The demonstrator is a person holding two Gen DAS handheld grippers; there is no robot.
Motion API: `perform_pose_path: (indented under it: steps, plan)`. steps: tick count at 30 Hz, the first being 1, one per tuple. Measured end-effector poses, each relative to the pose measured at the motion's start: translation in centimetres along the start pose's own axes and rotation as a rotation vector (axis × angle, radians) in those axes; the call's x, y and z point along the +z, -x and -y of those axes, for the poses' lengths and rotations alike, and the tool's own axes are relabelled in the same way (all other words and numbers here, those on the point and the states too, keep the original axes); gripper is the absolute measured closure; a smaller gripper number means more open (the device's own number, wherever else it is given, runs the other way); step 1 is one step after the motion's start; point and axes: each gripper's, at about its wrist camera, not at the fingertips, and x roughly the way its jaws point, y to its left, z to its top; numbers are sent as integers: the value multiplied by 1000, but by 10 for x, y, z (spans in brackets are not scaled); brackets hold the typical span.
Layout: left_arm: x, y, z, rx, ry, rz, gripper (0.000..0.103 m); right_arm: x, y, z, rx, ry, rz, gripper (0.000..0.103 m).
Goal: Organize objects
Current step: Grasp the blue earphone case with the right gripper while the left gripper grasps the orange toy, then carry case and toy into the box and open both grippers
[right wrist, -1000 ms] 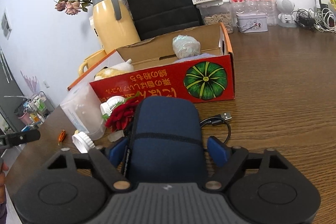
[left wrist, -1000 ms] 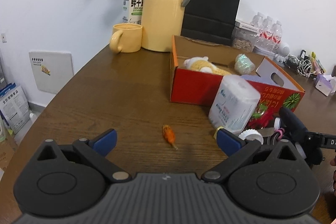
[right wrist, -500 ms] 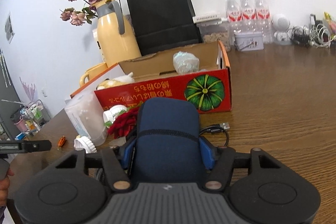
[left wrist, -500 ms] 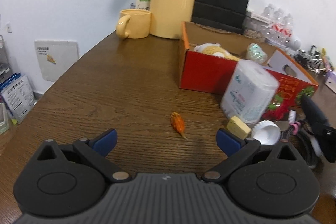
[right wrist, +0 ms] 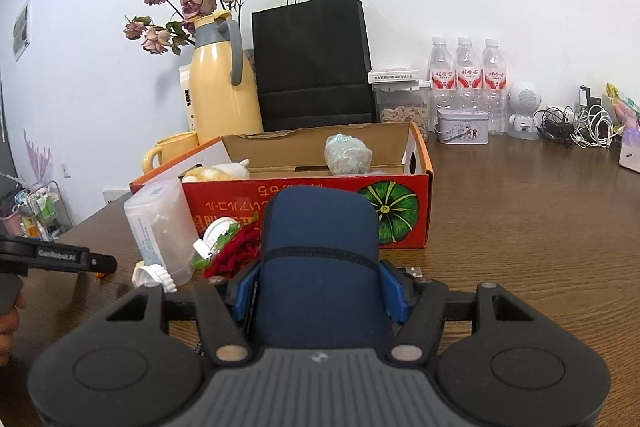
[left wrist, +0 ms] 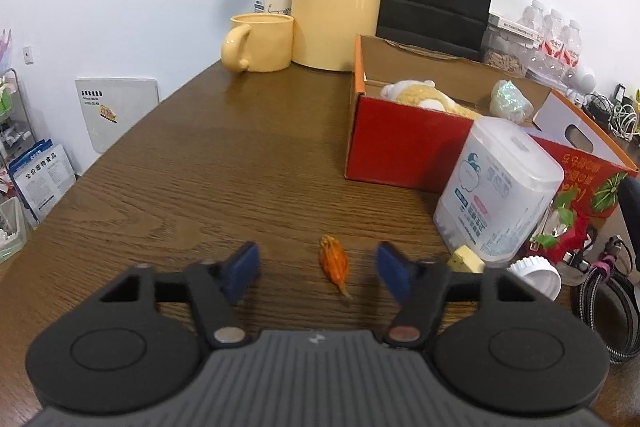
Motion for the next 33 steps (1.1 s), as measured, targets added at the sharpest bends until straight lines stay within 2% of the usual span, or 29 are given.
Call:
perform_pose_path:
  steps: [2,4,21,33]
  plan:
    - [-1,0,1,-6,-6,6,77,0,1,0,-3,-1,2,43]
    - [-1,1,1,-30,-5,6,89,-1,2,0,-7,-2,8,43]
    - [0,23,-1,-85,5,70,89,-2,15,-1,-17,-7,84,43]
    - [33,48,15,-143,-34,182,89,26,13,-4,-5,17,122,43]
